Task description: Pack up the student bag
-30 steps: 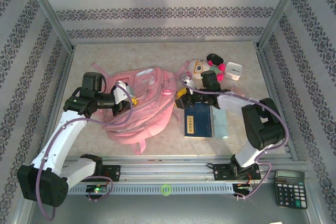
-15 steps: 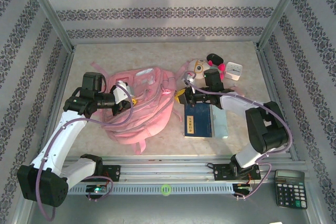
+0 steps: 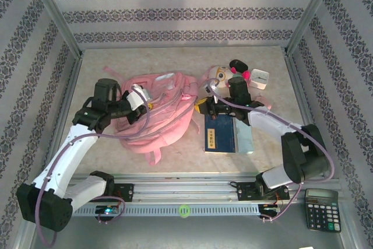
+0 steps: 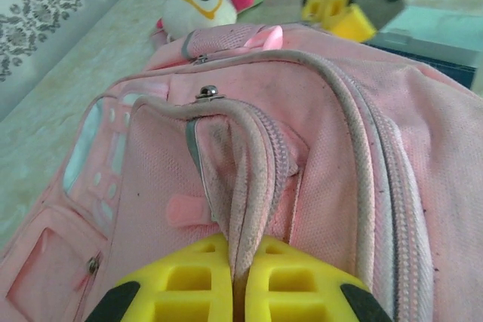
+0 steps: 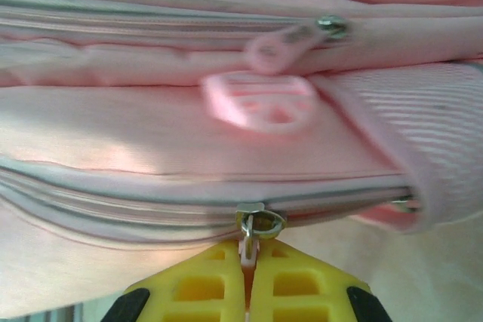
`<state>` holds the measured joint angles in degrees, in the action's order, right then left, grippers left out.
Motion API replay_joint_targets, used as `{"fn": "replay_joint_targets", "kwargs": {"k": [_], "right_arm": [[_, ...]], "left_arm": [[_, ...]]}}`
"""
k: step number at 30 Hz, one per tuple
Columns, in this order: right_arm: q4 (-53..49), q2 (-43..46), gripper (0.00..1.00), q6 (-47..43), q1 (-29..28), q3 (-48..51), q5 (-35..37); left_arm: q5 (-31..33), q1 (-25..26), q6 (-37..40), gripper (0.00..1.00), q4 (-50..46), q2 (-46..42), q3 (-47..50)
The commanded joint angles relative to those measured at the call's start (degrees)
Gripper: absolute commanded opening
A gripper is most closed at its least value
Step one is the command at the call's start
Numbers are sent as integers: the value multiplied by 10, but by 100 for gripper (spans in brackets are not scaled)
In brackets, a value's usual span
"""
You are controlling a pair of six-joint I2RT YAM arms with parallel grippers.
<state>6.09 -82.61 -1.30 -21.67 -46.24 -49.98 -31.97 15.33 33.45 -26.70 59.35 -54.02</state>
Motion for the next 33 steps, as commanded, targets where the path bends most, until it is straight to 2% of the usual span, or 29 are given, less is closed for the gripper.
{"fn": "replay_joint_targets", "kwargs": {"k": [1,2,5,7,9,12,18,24,28,31,32,33], "right_arm": [[-33,46,0,40,-40,10,36],[-44,53,0,49,-55,11,52],[-71,69,0,78,-90,11,78],[-83,78,0,100,-110,11,85],[-100,94,0,126,-124,10,90],[-115,122,0,174,-143,14,109],[-79,126,0,329,-202,14,144],[-25,110,0,471,-257,22,208],[42,98,0,564,-284,45,248],[54,94,0,583,-289,50,250],[44,97,12,580,-284,49,247],[29,105,31,576,-275,51,241]], "left_arm": [[229,43,-125,0,79,-12,-11],[273,67,-152,0,89,-11,-7],[378,141,-169,0,97,6,-6],[440,160,-212,0,98,26,-15],[474,169,-255,0,87,50,-31],[522,189,-279,0,86,85,-47],[564,235,-360,0,124,164,-76],[556,247,-472,0,146,239,-114],[522,250,-477,0,192,256,-113],[446,249,-437,0,265,231,-72],[414,248,-417,0,293,217,-53],[375,247,-384,0,319,200,-32]]}}
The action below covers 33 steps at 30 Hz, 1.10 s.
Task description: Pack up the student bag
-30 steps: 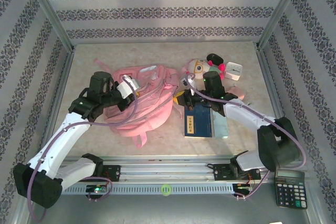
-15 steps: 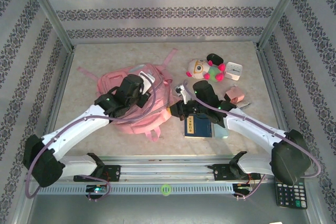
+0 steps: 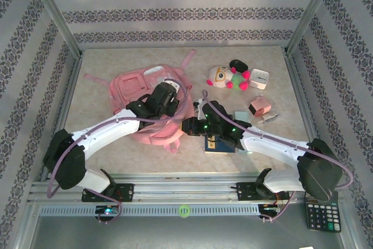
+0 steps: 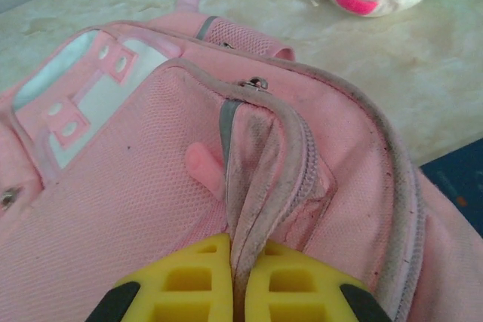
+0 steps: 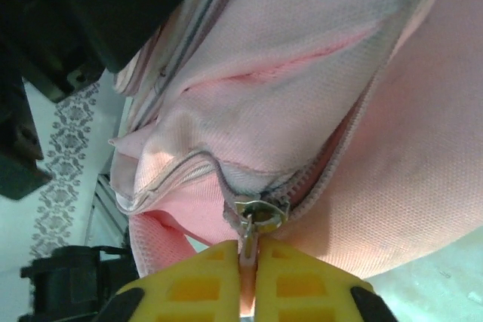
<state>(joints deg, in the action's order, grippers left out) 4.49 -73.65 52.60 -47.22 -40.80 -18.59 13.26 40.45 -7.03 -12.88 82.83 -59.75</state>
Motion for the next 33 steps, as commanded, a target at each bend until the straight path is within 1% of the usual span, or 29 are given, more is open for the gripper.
{"fn": "replay_joint_targets", "kwargs": {"k": [1,2,4,6,9,12,14,17,20,23,25,26,28,31,32,33], "right_arm": [[31,26,43,36,-9,-2,-77],[17,43,51,37,7,5,-78],[3,81,58,53,45,26,-78],[-11,125,64,77,89,49,-75],[-34,160,66,98,135,62,-78],[-48,160,67,117,152,62,-90],[-48,159,68,118,158,62,-90],[-21,140,69,133,161,56,-97],[-3,97,70,143,153,36,-119],[44,56,70,156,141,18,-122],[71,24,69,164,131,3,-129],[83,10,67,169,125,-3,-130],[120,-7,54,181,113,-7,-127],[165,-8,27,195,97,0,-100],[170,-4,16,198,90,3,-84],[170,1,9,200,81,5,-67]], "left_arm": [[-112,-7,42,0,198,-48,40],[-150,-13,63,0,209,-64,55],[-236,-37,90,0,219,-92,77],[-340,-69,133,0,232,-118,101],[-446,-107,180,0,241,-140,122],[-519,-150,198,0,234,-139,120],[-558,-168,217,0,223,-136,115],[-593,-176,262,0,197,-136,110],[-609,-179,288,0,180,-138,111],[-635,-180,309,0,170,-138,113],[-639,-180,314,0,165,-139,114],[-638,-181,318,0,161,-140,113],[-623,-181,331,0,146,-138,109],[-571,-186,365,0,102,-122,87],[-563,-192,380,0,85,-113,78],[-550,-197,389,0,75,-103,68]]}}
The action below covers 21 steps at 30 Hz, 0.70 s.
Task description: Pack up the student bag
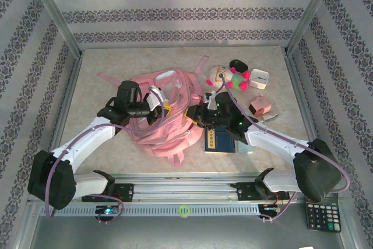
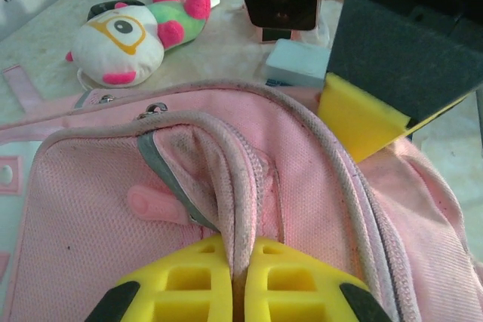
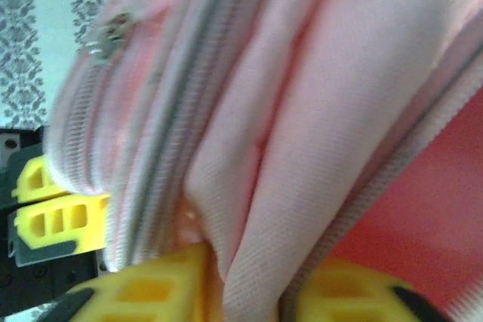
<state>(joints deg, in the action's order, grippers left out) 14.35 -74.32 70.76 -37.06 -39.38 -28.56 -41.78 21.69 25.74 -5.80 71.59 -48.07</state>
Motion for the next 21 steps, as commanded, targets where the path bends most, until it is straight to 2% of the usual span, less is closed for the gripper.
{"fn": "replay_joint_targets", "kwargs": {"k": [1,2,5,7,8,10,13,16,21], "right_arm": [[71,11,4,19,-29,-7,47],[72,15,0,23,-41,-6,68],[85,28,0,47,-83,7,158],[92,31,0,51,-116,9,229],[93,27,0,49,-127,4,259],[104,13,0,41,-143,-9,296],[129,-15,0,29,-158,-30,336],[152,-55,0,23,-160,-61,344],[166,-119,0,22,-157,-120,306]], "left_arm": [[15,-13,66,0,3,19,-56],[29,-18,72,0,4,30,-63],[69,-32,66,0,28,68,-85],[86,-37,59,5,33,92,-103],[93,-38,48,10,28,97,-113],[92,-37,25,25,0,89,-127],[135,-37,-89,45,-44,36,-122],[172,-33,-234,57,-115,-49,-92],[273,3,-362,57,-210,-202,-12]]}}
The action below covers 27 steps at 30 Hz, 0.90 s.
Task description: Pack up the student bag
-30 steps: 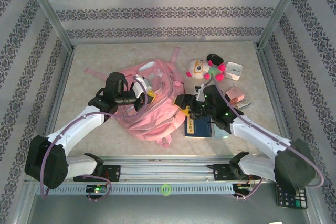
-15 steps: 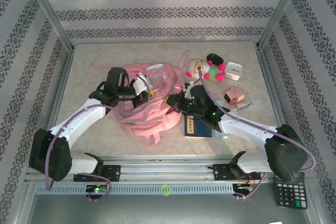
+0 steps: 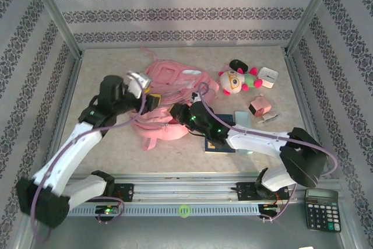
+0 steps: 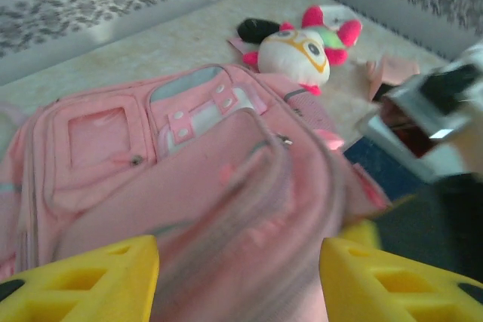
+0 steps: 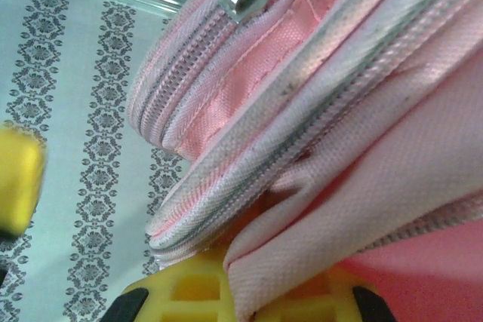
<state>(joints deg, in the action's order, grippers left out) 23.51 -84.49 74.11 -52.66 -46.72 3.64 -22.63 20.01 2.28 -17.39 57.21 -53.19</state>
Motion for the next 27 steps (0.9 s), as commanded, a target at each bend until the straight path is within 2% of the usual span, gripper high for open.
{"fn": "replay_joint_targets", "kwargs": {"k": [1,6,9,13,20,24,27], "right_arm": [[79,-27,0,-7,0,-53,-20],[80,-66,0,19,-6,-91,-20],[74,-85,0,26,-10,-114,-21],[67,-96,0,34,-16,-127,-16],[56,-104,0,34,-22,-146,-19],[56,-112,0,34,-24,-159,-30],[55,-117,0,34,-26,-165,-35]], "left_arm": [[96,25,-148,57,-116,-78,50],[129,71,-232,56,-208,-132,76],[148,113,-259,56,-189,-123,95],[180,152,-273,56,-166,-61,87],[239,164,-292,54,-119,9,75],[256,164,-307,48,-93,27,77],[260,165,-312,39,-76,33,79]]}}
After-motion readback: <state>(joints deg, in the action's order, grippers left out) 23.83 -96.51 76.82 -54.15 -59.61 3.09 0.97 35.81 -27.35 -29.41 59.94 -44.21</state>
